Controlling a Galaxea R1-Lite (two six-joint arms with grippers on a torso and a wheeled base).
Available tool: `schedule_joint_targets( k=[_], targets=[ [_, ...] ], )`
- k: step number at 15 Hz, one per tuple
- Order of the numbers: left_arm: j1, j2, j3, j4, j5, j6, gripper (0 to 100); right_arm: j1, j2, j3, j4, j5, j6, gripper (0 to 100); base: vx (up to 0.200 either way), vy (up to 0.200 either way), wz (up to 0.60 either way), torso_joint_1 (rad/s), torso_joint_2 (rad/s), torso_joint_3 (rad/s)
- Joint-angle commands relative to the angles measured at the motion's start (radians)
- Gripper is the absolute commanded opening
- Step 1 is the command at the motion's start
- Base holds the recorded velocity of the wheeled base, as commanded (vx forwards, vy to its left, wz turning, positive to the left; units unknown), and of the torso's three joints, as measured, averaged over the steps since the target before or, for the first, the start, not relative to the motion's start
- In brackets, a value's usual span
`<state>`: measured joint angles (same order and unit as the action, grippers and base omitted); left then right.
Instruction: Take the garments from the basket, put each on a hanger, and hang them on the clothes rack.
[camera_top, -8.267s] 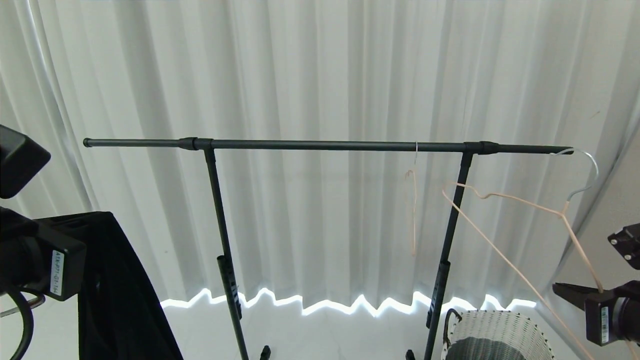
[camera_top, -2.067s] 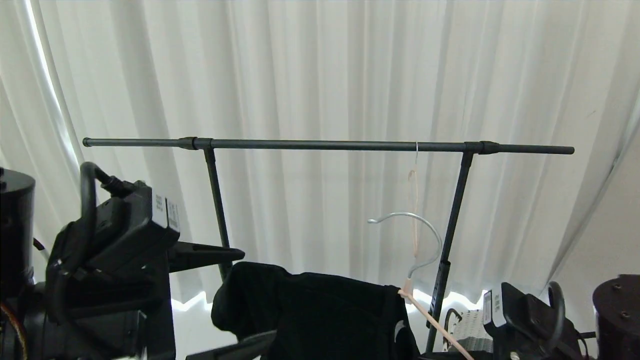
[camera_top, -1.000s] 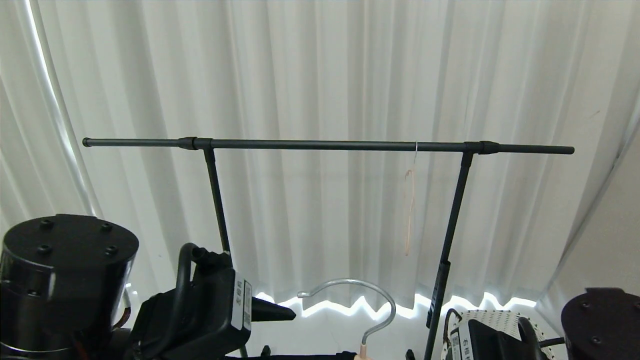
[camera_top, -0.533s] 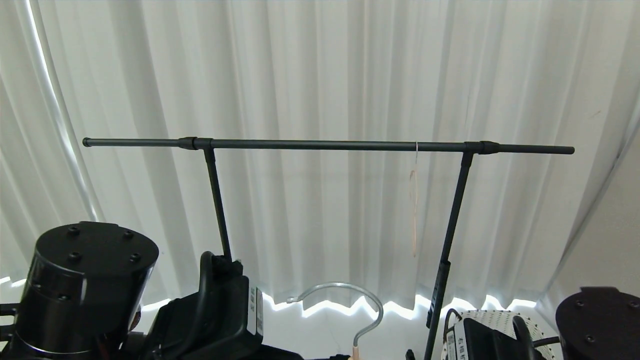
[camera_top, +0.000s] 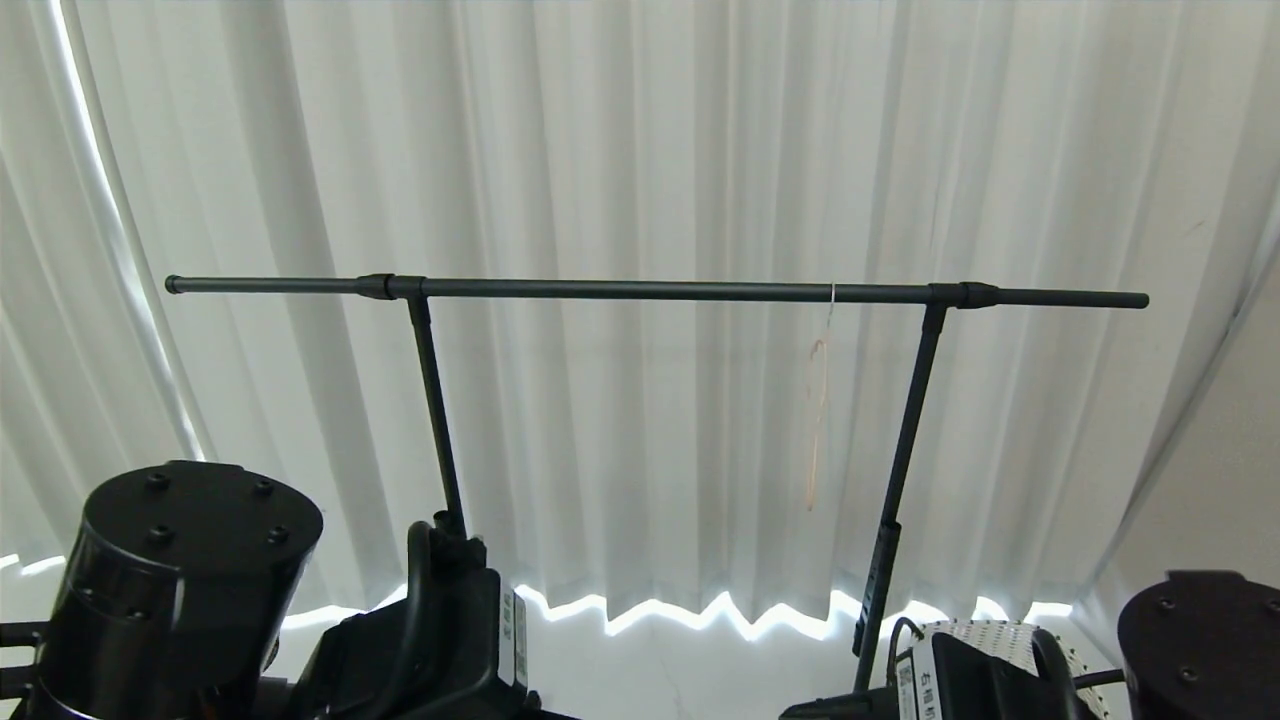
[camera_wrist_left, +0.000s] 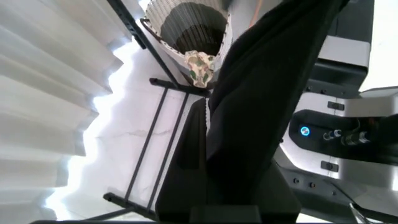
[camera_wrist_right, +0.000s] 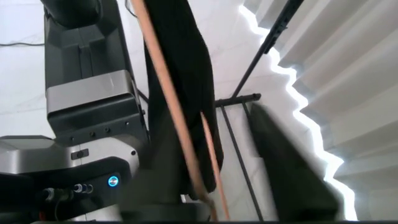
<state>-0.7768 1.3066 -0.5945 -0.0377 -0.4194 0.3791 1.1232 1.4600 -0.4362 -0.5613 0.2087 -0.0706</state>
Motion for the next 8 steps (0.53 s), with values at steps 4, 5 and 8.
schedule_joint_targets(
  k=[4,5,8],
  targets=[
    [0.039,-0.004,0.084,-0.002,0.24,-0.011,0,-0.006,-0.003,0.005,0.001,-0.058,-0.003,100,0.0,0.0,0.0,0.0,0.0,0.0],
    [0.047,-0.006,0.084,-0.002,0.257,-0.02,0,-0.008,0.0,0.005,0.001,-0.06,-0.003,100,0.0,0.0,0.0,0.0,0.0,0.0],
    [0.099,-0.003,0.079,-0.047,0.266,-0.06,0,-0.025,0.01,0.005,0.003,-0.063,-0.001,100,0.0,0.0,0.0,0.0,0.0,0.0]
  ],
)
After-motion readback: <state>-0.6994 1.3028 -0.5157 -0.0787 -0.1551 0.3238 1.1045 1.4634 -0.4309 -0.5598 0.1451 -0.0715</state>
